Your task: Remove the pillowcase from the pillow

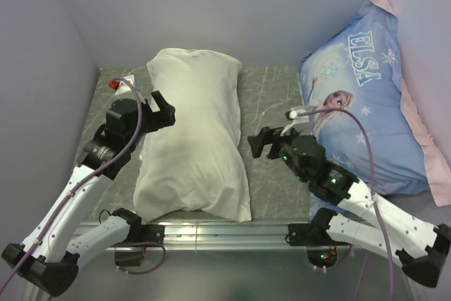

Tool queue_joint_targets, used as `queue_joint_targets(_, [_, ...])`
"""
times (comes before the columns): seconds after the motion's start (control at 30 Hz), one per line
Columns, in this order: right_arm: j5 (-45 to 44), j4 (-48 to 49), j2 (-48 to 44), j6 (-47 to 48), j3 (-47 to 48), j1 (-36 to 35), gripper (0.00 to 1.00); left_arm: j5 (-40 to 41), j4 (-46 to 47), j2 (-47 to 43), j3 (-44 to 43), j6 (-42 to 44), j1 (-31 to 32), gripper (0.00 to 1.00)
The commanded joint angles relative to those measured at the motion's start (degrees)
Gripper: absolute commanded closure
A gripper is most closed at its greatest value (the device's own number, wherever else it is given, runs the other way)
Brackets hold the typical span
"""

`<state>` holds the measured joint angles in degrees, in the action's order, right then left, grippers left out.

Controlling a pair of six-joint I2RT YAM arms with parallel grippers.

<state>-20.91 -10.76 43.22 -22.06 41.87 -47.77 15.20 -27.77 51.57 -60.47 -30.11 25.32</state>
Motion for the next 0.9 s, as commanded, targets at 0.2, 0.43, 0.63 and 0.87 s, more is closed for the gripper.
queue_joint_targets(0.2, [4.6, 3.7, 12.1, -3.4, 3.3, -14.3, 0.0, -1.9, -1.1, -0.2, 6.1, -8.4, 0.0, 0.01])
queue_joint_targets(0.43, [4.3, 6.3, 21.0, -7.5, 2.5, -21.2, 0.0, -0.8, -0.6, 1.2, 8.6, -9.9, 0.0, 0.01])
queue_joint_targets(0.63, [6.2, 8.6, 29.3, -9.0, 2.7, -20.3, 0.08, 1.9, 2.5, 2.2, 12.5, -12.6, 0.0, 0.01])
queue_joint_targets(0.87, [6.4, 2.0, 22.9, -10.5, 1.4, -2.7, 1.0, 2.8, 5.0, 3.6, 13.7, -14.3, 0.0, 0.01])
